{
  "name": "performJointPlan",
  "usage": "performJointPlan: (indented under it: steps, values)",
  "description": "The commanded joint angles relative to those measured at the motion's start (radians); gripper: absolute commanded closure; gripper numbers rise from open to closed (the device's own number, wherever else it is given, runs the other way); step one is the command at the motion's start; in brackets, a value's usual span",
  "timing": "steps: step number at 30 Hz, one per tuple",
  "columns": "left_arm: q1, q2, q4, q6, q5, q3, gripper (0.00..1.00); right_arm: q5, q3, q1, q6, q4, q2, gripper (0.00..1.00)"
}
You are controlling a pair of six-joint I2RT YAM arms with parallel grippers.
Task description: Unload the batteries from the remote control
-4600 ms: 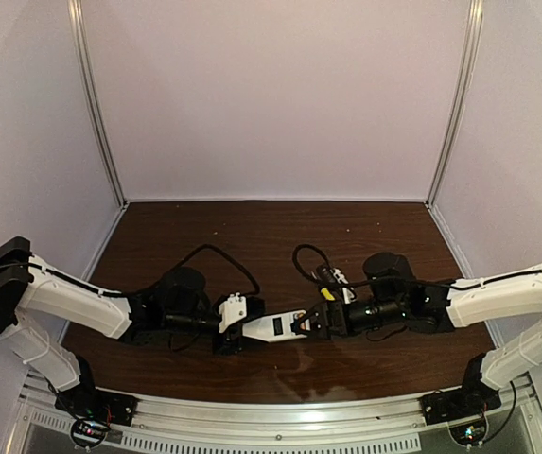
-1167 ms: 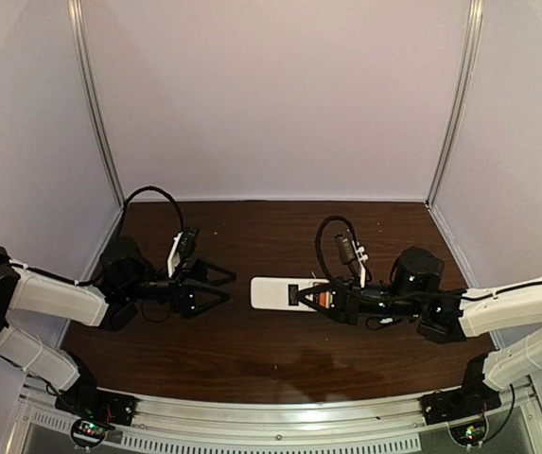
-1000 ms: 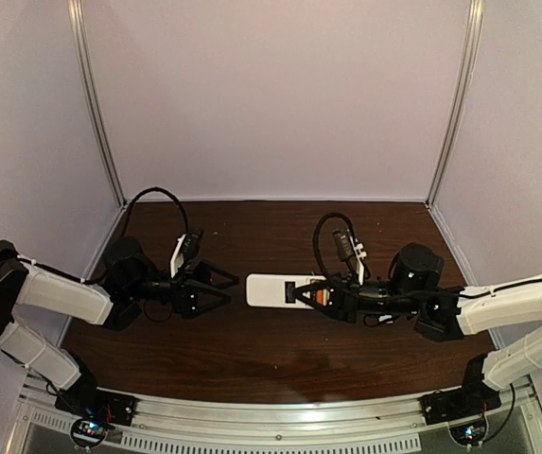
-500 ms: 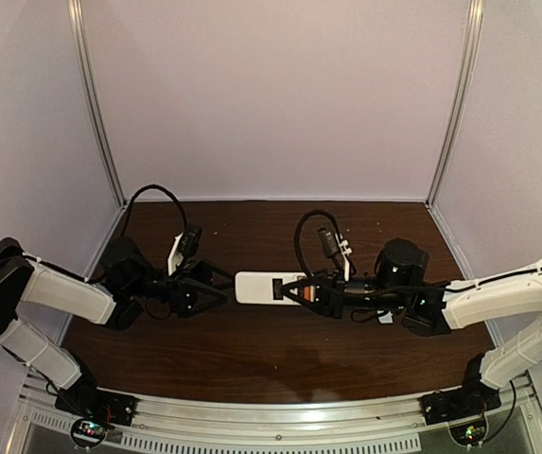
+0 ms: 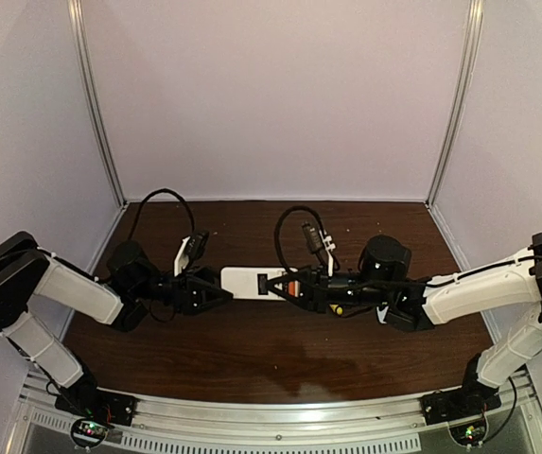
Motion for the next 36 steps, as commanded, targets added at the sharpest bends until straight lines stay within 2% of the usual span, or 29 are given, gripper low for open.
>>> performJointPlan:
  steps: [1,16,30,36]
  values:
    - [0.006,0.037,0.161,-0.046,0.008,0.024,0.40,-0.012,0.039,0.004,0.026,0.091,0.046,1.00]
    - [0.006,0.049,0.169,-0.050,-0.038,0.024,0.49,-0.045,0.101,0.013,0.083,0.172,0.171,1.00]
    - [0.006,0.049,0.160,-0.046,-0.048,0.024,0.51,-0.046,0.122,0.022,0.095,0.173,0.211,1.00]
    - [0.006,0.049,0.154,-0.044,-0.045,0.026,0.58,-0.050,0.136,0.024,0.099,0.172,0.225,1.00]
